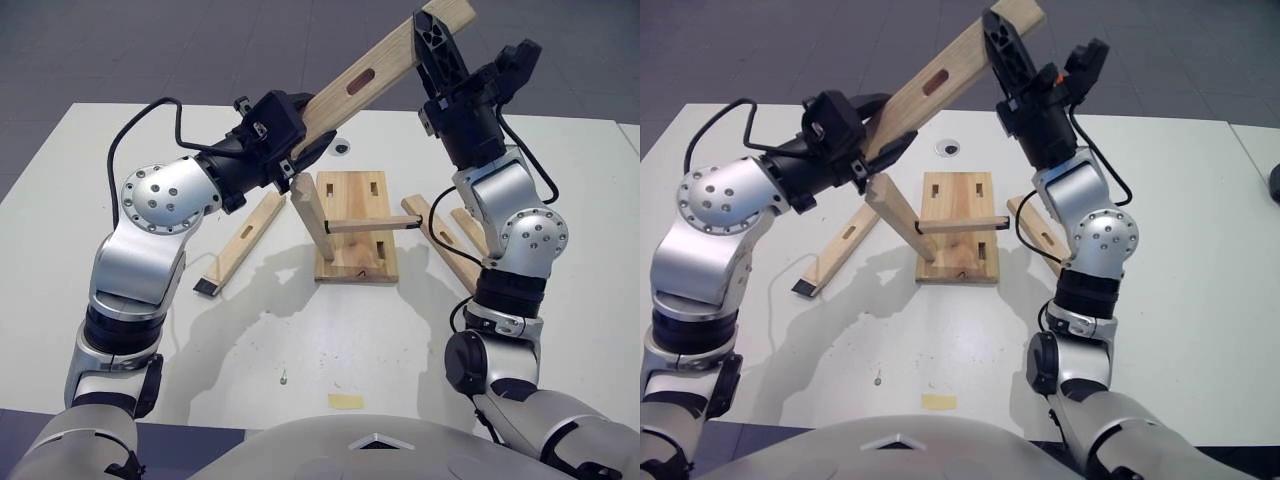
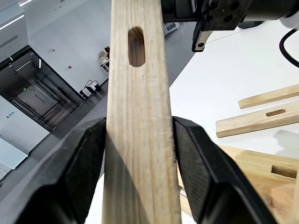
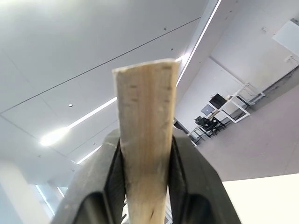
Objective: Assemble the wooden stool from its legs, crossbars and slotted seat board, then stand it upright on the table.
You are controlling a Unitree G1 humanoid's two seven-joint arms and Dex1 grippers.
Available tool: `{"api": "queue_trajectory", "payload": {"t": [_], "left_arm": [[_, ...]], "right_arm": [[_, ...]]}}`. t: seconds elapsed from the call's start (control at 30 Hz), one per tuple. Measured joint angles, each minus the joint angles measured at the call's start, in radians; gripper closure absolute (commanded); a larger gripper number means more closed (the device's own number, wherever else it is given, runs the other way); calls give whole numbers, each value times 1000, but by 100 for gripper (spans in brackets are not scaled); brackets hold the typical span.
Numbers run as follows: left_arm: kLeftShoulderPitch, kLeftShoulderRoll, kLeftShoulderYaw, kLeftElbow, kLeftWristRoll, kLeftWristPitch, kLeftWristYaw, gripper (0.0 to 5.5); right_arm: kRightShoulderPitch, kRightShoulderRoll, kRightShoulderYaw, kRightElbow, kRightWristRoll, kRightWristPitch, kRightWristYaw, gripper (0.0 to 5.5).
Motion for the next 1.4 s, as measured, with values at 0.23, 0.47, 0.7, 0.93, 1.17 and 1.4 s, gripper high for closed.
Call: {"api": "queue_trajectory", "payload": {"t": [0.23,0.47,0.7,0.93,1.17,1.4], "left_arm": [[-195,-54,360,24,-330,186,66,112],[-120,81,489,160,-556,341,-96,10],[-39,70,349,170,-738,438,-236,56],[-11,189,237,65,-753,418,-369,167],[42,213,122,9,-621,297,-353,281],[47,141,89,-87,-562,264,-194,347]], "right_arm": [[3,-17,-70,1,-14,-74,-52,449],[71,-224,-242,29,-58,-106,-78,449],[80,-356,-267,126,-172,-133,-39,449],[83,-337,-236,154,-207,-125,-23,449],[94,-334,-227,152,-231,-118,-7,449],[260,-319,-94,-55,-349,-124,77,449]]}}
